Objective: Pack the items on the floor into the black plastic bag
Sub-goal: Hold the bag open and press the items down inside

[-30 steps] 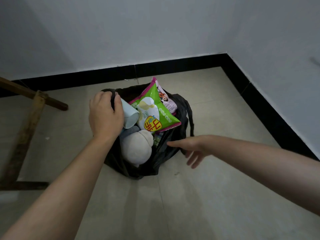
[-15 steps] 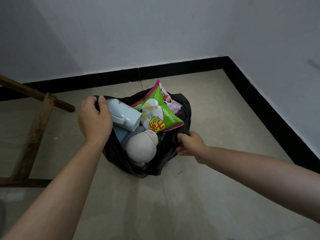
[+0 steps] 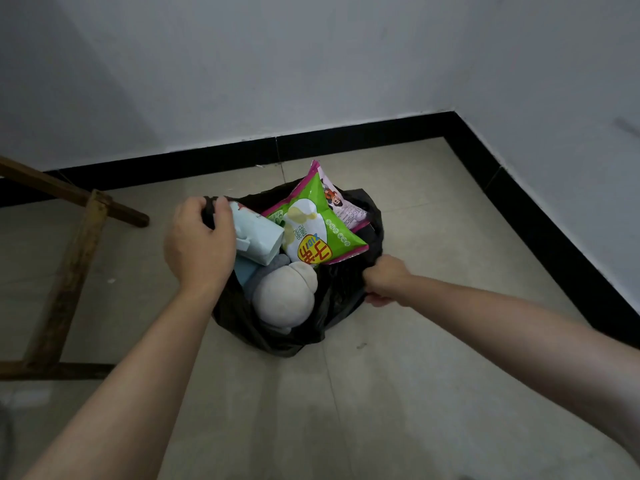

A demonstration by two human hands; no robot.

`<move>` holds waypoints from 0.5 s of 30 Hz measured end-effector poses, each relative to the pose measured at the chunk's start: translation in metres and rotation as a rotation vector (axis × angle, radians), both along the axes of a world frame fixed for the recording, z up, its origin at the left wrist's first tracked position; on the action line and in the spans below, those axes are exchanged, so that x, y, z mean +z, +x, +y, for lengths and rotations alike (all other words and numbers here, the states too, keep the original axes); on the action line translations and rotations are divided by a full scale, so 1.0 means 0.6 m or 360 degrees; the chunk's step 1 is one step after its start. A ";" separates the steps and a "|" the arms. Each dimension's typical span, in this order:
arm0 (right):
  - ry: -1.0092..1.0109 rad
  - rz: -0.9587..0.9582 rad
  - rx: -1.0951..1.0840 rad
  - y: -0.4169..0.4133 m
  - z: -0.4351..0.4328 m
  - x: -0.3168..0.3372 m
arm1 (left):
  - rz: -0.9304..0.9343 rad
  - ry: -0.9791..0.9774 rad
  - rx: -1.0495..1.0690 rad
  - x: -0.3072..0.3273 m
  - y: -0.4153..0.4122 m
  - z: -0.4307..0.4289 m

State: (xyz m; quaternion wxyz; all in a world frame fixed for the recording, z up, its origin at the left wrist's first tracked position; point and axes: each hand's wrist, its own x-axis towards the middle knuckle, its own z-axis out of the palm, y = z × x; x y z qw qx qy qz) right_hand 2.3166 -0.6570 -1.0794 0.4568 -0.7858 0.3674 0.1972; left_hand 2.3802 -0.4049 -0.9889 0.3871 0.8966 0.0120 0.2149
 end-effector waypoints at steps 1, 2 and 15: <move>-0.0034 -0.0002 -0.0078 -0.009 -0.024 0.000 | -0.0053 0.0108 -0.0021 -0.002 0.001 -0.006; -0.0057 -0.0030 -0.0173 -0.019 -0.048 0.000 | -0.0081 0.0213 -0.0036 -0.004 0.002 -0.017; 0.0037 -0.0123 0.0105 -0.014 0.009 -0.005 | 0.0578 0.0739 0.0027 -0.060 0.015 -0.185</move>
